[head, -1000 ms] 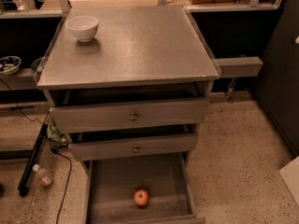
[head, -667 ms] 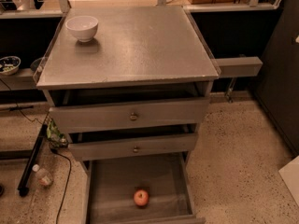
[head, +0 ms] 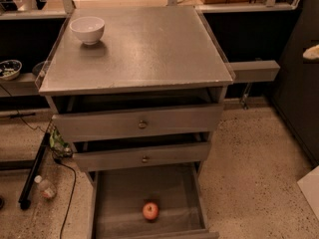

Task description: Pick apple from bottom drawer and place on counter

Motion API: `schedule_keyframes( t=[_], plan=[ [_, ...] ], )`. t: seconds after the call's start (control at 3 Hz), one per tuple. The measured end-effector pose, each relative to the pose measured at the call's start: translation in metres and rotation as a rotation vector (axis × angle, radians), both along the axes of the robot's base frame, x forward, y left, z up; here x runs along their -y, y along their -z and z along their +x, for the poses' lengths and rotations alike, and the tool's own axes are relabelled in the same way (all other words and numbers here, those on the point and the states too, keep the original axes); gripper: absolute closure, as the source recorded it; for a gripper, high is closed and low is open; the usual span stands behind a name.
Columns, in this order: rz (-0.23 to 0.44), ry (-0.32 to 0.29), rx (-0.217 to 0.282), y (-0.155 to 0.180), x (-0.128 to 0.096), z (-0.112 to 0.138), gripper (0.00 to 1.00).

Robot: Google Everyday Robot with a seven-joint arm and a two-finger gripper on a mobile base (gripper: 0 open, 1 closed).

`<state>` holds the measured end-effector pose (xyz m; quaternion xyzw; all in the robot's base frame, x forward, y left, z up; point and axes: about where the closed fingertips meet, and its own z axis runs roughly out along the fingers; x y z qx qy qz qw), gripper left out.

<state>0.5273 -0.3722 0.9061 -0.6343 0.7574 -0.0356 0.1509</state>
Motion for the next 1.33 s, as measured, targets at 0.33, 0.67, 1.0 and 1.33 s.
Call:
schedule_keyframes(
  t=[0.33,0.67,1.0,1.33],
  plan=[
    [0.06,-0.039,-0.029,0.013,-0.023,-0.022,0.0],
    [0.065,-0.048,-0.029,0.015,-0.025,-0.021,0.0],
    [0.093,-0.129,-0.07,0.043,-0.055,-0.038,0.0],
    [0.117,-0.186,-0.108,0.064,-0.077,-0.053,0.0]
  ],
)
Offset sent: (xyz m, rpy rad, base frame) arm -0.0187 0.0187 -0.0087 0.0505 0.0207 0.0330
